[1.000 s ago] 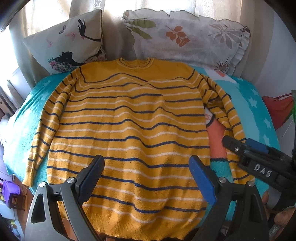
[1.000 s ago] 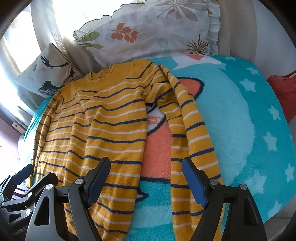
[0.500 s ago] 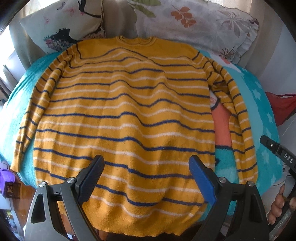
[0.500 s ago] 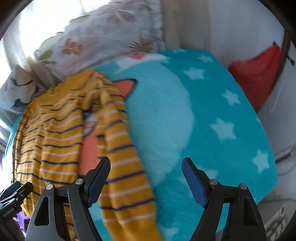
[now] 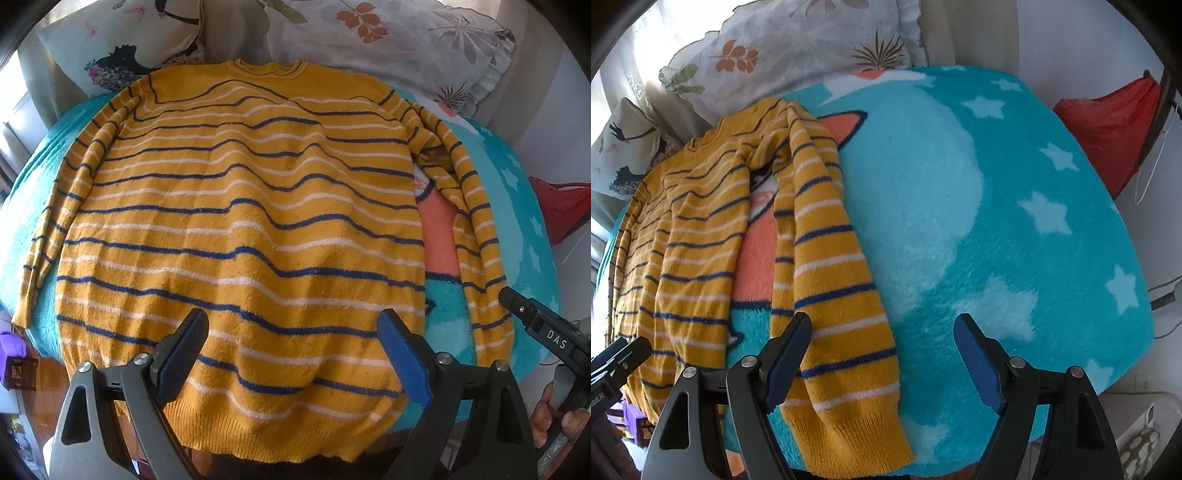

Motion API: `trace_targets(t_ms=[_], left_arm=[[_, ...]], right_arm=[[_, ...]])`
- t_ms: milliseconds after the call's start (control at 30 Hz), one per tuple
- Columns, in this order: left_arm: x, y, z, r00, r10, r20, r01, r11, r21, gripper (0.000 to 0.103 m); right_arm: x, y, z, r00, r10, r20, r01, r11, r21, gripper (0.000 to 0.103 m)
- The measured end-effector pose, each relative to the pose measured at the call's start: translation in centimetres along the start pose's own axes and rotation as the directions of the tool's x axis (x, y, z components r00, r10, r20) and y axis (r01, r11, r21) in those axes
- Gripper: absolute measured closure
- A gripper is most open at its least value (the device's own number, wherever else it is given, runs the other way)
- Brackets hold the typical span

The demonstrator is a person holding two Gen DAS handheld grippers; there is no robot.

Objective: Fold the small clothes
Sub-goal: 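Move the right gripper over the sweater sleeve cuff, then grasp the sleeve cuff with the right gripper and lift it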

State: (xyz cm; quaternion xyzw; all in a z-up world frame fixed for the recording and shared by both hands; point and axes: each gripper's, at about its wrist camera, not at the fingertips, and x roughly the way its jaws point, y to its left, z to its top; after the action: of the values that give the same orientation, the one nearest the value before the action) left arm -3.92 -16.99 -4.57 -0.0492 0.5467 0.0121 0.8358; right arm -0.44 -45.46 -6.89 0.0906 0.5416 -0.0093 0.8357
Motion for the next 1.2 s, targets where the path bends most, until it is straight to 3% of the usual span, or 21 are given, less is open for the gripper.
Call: trace_targets(t_ms=[467, 500, 567, 600, 667, 733, 867, 967, 1000, 1067, 1133, 1200], left_arm=[[-0.4, -0.2, -0.5, 1.0, 0.009, 0.005, -0.009, 1.0, -0.023, 0.011], [-0.4, -0.3, -0.5, 1.0, 0.01, 0.004, -0.009, 1.0, -0.023, 0.011], [-0.4, -0.5, -0.5, 1.0, 0.01, 0.005, -0.01, 1.0, -0.02, 0.011], [-0.4, -0.7, -0.4, 1.0, 0.011, 0.008, -0.011, 1.0, -0.018, 0.011], [-0.6, -0.8, -0.4, 1.0, 0.012, 0.016, -0.012, 1.0, -0.013, 0.011], [-0.7, -1.0, -0.4, 1.0, 0.014, 0.022, -0.014, 1.0, -0.01, 0.011], [-0.8, -1.1, -0.5, 1.0, 0.014, 0.023, -0.014, 1.0, -0.009, 0.011], [-0.9, -1.2, -0.6, 1.0, 0.016, 0.019, -0.016, 1.0, -0.008, 0.011], [-1.0, -1.3, -0.7, 1.0, 0.021, 0.022, -0.02, 1.0, -0.007, 0.011], [-1.1, -1.2, -0.8, 0.999, 0.028, 0.025, -0.028, 1.0, -0.008, 0.011], [-1.0, -0.8, -0.8, 0.999, 0.032, 0.018, -0.032, 0.999, -0.024, 0.011], [-0.8, -0.4, -0.8, 0.999, 0.034, 0.01, -0.033, 0.999, -0.04, 0.011]], right_arm=[[0.8, -0.1, -1.9, 1.0, 0.007, -0.029, -0.008, 1.0, -0.015, 0.02], [0.7, -0.2, -2.1, 0.999, 0.019, -0.026, -0.019, 1.0, -0.007, 0.027], [0.4, -0.6, -1.9, 0.998, 0.06, -0.032, -0.06, 0.998, 0.002, 0.067], [0.4, -1.1, -1.6, 0.994, 0.098, -0.048, -0.097, 0.995, 0.015, 0.094], [0.0, -2.7, -0.9, 0.989, 0.144, -0.04, -0.141, 0.988, 0.068, 0.095], [-0.8, -4.7, 0.4, 0.994, 0.111, -0.004, -0.11, 0.989, 0.104, 0.096], [-2.2, -10.2, 3.8, 0.994, -0.067, 0.091, 0.05, 0.983, 0.177, 0.096], [-1.6, -13.8, 6.3, 0.953, -0.289, 0.087, 0.264, 0.939, 0.221, 0.093], [-1.8, -14.9, 6.6, 0.949, -0.305, 0.078, 0.277, 0.927, 0.253, 0.09], [-3.0, -16.5, 6.3, 0.966, -0.238, 0.104, 0.194, 0.927, 0.322, 0.086], [-4.0, -17.5, 4.9, 0.982, -0.137, 0.132, 0.076, 0.92, 0.385, 0.06], [-4.0, -18.0, 2.9, 0.99, -0.002, 0.139, -0.059, 0.897, 0.439, 0.057]])
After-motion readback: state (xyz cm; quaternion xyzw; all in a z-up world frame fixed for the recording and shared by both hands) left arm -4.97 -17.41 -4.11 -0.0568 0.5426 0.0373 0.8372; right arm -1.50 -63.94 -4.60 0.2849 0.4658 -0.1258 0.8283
